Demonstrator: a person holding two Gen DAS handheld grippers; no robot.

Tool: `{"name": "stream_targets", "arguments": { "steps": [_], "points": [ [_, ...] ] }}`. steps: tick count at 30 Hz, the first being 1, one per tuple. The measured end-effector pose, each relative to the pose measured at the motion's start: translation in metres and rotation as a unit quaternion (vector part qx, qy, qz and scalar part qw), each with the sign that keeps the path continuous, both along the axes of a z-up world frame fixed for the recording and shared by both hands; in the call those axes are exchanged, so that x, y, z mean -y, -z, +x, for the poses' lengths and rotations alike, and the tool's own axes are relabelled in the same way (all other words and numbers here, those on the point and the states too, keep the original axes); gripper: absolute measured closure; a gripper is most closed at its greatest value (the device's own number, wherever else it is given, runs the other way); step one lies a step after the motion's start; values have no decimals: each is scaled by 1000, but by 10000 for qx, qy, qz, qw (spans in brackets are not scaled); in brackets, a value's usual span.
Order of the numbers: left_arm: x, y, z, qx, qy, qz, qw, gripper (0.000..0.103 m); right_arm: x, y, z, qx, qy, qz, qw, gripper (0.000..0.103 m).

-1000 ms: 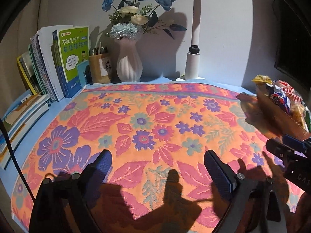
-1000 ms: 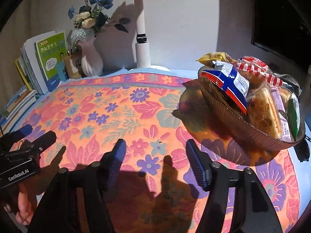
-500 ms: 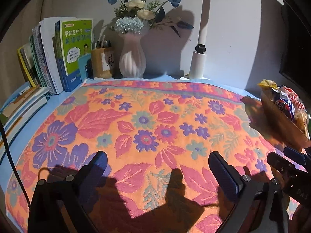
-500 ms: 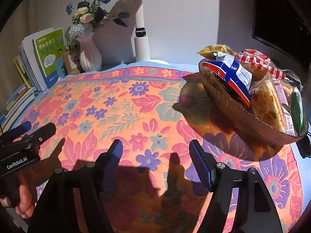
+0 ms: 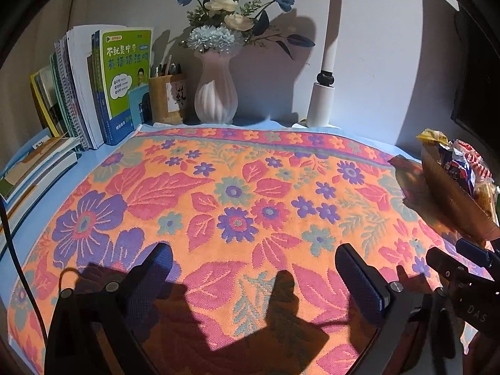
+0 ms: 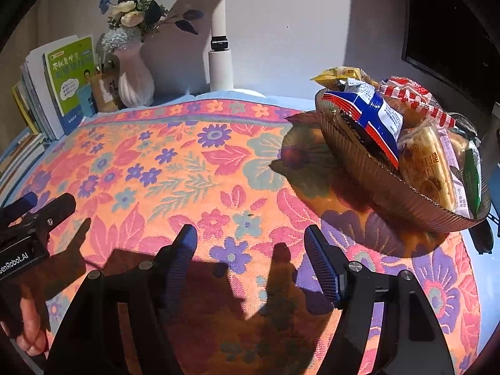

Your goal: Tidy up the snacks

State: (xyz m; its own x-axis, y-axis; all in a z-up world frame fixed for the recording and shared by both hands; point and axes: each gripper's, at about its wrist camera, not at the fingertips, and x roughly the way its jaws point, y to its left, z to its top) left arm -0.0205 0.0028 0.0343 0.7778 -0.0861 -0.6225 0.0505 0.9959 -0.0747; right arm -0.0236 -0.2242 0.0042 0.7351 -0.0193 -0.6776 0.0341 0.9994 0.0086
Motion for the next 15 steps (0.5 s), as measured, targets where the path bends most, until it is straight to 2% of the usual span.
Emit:
{"name": "stream_targets", "arguments": {
  "steps": [15],
  "points": [
    [-2, 1, 0, -41, 3, -62, 10000, 0, 0, 1, 1, -33, 9, -18, 10000, 32]
  ]
}}
